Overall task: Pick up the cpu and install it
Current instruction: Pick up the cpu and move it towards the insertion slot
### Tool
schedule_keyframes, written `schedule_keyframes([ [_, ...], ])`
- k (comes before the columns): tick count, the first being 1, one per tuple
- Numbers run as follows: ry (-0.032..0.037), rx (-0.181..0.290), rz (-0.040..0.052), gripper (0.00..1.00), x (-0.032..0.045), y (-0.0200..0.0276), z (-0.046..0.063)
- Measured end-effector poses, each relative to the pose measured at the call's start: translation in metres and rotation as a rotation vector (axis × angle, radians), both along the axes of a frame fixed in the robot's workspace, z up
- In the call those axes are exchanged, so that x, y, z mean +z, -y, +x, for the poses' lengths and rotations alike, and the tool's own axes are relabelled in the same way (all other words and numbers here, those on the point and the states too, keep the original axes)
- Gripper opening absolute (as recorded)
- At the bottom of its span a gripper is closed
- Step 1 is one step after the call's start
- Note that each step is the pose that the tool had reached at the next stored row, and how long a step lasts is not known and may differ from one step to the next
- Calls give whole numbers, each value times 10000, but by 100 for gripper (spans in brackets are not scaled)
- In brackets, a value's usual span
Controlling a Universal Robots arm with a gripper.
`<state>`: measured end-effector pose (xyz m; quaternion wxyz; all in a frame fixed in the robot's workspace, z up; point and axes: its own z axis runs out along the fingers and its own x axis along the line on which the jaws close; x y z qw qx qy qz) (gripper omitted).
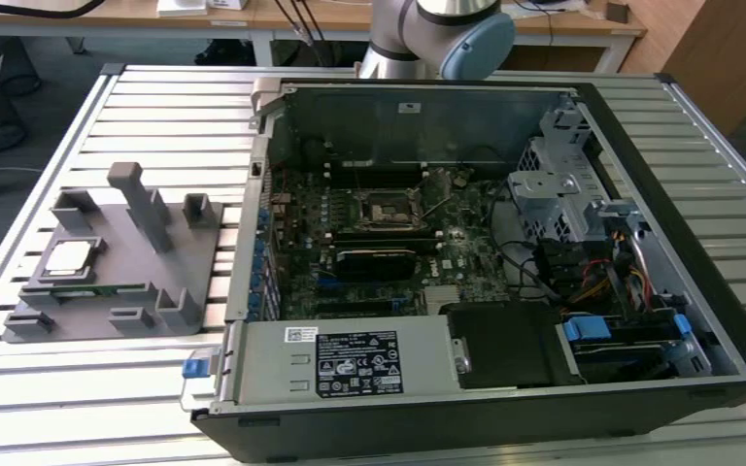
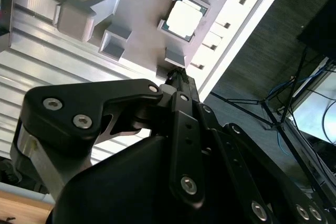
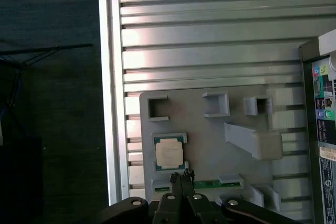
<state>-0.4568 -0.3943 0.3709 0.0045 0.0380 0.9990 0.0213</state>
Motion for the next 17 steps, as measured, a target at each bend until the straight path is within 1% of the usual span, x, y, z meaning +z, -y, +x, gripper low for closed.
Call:
schedule_keyframes([
  [3, -5, 0, -1, 11, -7, 0, 0],
  [5, -22, 0, -15, 11, -14, 0, 0],
  [11, -32, 0, -22, 11, -62, 0, -1],
  [12, -32, -2, -21, 17, -70, 1, -1],
  [13, -32, -2, -21, 17, -76, 2, -1],
  [17, -44, 0, -18, 41, -88, 5, -1],
])
